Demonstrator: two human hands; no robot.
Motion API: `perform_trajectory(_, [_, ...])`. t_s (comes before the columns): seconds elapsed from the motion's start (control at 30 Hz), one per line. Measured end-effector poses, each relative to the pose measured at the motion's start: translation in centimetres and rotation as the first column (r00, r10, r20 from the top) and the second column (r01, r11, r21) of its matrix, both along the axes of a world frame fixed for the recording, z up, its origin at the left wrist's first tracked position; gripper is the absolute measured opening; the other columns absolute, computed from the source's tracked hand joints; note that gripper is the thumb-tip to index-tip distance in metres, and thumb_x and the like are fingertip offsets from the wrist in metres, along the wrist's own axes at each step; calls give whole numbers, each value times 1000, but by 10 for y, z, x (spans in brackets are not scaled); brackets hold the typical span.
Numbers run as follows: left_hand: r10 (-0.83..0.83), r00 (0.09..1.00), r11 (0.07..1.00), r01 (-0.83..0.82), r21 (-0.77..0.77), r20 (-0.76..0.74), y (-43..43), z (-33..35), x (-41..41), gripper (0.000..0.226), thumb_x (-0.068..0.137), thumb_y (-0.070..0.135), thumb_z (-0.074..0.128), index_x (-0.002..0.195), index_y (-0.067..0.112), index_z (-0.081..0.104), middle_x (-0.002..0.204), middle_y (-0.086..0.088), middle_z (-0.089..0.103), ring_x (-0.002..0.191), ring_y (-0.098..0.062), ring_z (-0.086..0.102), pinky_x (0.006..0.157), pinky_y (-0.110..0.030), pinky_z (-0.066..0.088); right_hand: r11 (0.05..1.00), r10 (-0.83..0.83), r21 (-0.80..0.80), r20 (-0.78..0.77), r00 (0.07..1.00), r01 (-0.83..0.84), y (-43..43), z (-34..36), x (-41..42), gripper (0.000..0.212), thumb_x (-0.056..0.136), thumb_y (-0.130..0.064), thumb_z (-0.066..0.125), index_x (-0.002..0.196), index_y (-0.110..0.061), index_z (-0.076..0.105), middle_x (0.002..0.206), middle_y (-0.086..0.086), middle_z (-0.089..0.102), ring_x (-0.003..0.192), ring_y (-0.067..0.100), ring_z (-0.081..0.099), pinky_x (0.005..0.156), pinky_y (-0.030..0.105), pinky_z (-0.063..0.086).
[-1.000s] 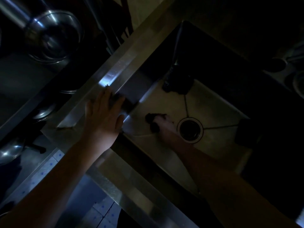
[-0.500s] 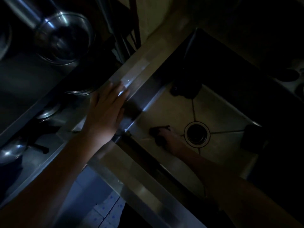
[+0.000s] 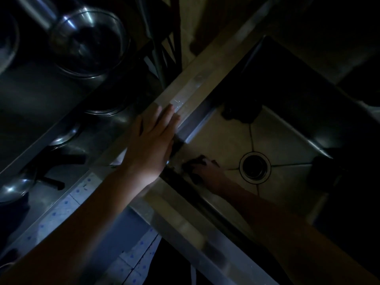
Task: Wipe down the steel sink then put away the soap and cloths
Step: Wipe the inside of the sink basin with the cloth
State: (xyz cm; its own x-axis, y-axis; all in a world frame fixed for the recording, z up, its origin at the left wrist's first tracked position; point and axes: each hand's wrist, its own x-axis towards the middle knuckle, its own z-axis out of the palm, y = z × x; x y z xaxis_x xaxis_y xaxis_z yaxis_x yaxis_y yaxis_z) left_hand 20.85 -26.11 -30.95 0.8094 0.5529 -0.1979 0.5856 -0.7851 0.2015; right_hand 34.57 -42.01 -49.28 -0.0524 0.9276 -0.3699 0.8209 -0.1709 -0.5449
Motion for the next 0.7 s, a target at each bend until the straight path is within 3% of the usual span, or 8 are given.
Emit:
perform_trajectory(0.17, [-43,999,999,44,-17,29,-24,0,-9,47,93,19,46,139,19,39,155,-8,19,143,-30,15,109,-55,19,960,223,-192,89,971,-203,-71,-7,20,47,90,-10,44,134,-22,51,152,-4,36,139,31,31,110,46,32])
perform_trajectory(0.27, [-19,999,1000,19,2,41,-48,3,-20,42,92,23,38,131,18,49,151,-13,30,138,-34,27,106,-57,27,958,213,-223,130,968,-181,-108,-9,34,42,91,-8,47,132,-14,55,151,7,38,140,34,31,113,43,30])
perform_trajectory(0.37, [-12,994,1000,13,-9,105,-72,5,-31,36,90,22,46,123,14,57,143,-17,41,133,-35,37,110,-49,20,947,235,-257,138,962,-194,-127,-10,38,44,92,-11,49,135,-18,53,152,0,36,142,30,27,112,37,31])
perform_trajectory(0.5, [26,994,999,-23,-29,103,-103,10,-37,35,86,29,44,110,13,66,123,-17,56,109,-34,55,90,-50,41,987,63,-149,71,995,-52,-113,-3,30,50,84,-12,58,130,-30,54,144,-4,48,132,28,40,102,38,43])
perform_trajectory(0.63, [44,992,997,-36,-67,118,-130,9,-37,36,86,31,45,113,17,65,128,-15,54,111,-31,55,88,-47,41,979,-181,-86,70,981,187,-72,1,1,43,76,-36,69,117,-30,57,128,1,57,108,25,59,87,35,51])
perform_trajectory(0.7, [48,991,997,-41,-60,125,-140,6,-37,34,85,29,46,112,17,65,127,-15,54,110,-31,55,89,-47,40,990,-55,-124,77,996,64,-58,2,-5,46,81,-37,63,125,-29,53,137,-3,50,112,26,56,92,33,43])
